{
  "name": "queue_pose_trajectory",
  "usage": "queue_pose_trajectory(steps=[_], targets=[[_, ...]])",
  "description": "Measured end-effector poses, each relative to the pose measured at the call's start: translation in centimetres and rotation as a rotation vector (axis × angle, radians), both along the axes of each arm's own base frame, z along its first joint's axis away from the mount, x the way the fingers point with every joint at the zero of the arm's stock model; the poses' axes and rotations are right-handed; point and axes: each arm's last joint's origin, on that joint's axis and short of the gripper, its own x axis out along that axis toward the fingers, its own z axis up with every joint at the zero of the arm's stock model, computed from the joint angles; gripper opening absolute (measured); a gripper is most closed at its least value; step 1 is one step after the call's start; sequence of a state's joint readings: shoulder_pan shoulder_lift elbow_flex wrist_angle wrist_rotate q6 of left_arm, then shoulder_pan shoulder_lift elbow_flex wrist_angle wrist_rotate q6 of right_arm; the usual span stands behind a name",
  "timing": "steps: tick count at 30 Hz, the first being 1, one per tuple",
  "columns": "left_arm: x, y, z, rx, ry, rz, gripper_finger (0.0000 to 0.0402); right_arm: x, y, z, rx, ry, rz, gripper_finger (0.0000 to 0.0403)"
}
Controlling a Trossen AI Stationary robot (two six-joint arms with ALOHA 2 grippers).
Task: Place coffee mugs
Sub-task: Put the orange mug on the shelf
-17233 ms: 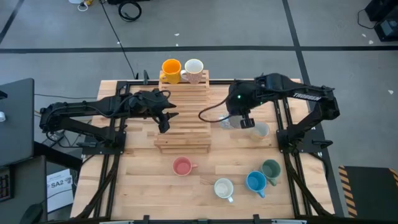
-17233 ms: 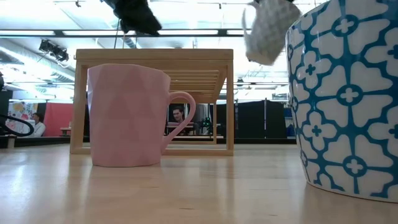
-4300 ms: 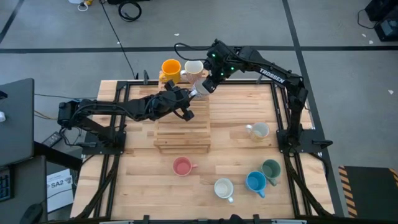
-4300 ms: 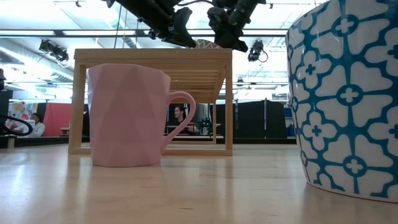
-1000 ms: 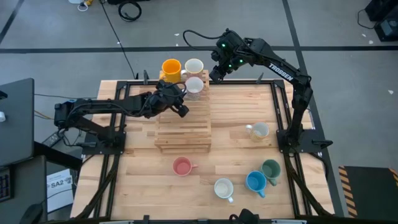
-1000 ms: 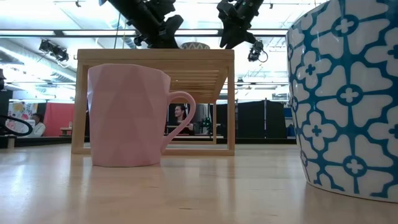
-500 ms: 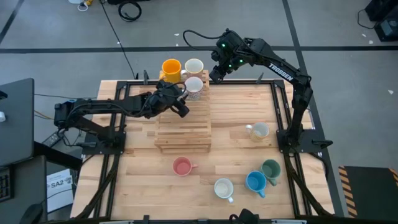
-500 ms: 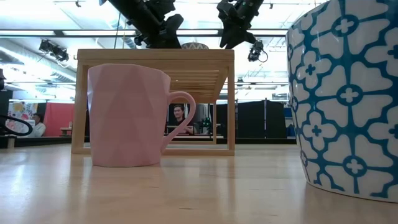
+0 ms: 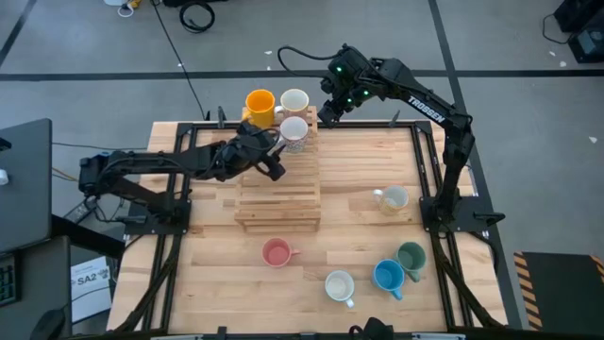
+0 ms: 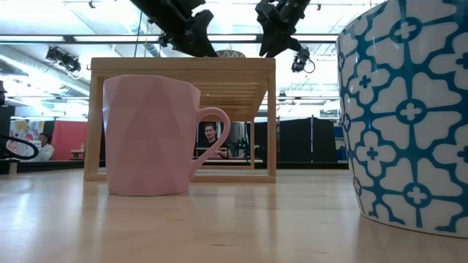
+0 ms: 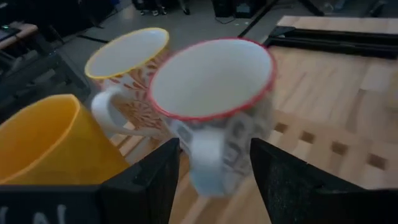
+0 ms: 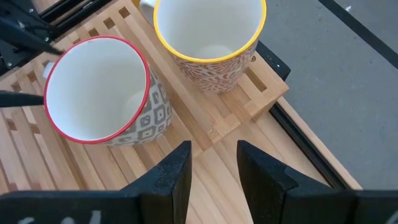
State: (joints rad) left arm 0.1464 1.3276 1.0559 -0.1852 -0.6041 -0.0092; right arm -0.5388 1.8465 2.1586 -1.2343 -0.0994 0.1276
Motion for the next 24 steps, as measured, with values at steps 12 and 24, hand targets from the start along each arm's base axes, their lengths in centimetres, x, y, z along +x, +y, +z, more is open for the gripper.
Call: queue_pose_trajectory(steps=[12,24], targets=[[-1.3,-4.8,1.5,-0.005,-0.012,-0.181,0.0204,-0.5,0.7,-0.5,0.056,0.085,0.011,0.0133],[-3.0,-9.5,1.8,-0.019,0.032,-0.378,0.0204,-0.2,6.6,-1.1,0.077,0.305,0.125,0.0133]])
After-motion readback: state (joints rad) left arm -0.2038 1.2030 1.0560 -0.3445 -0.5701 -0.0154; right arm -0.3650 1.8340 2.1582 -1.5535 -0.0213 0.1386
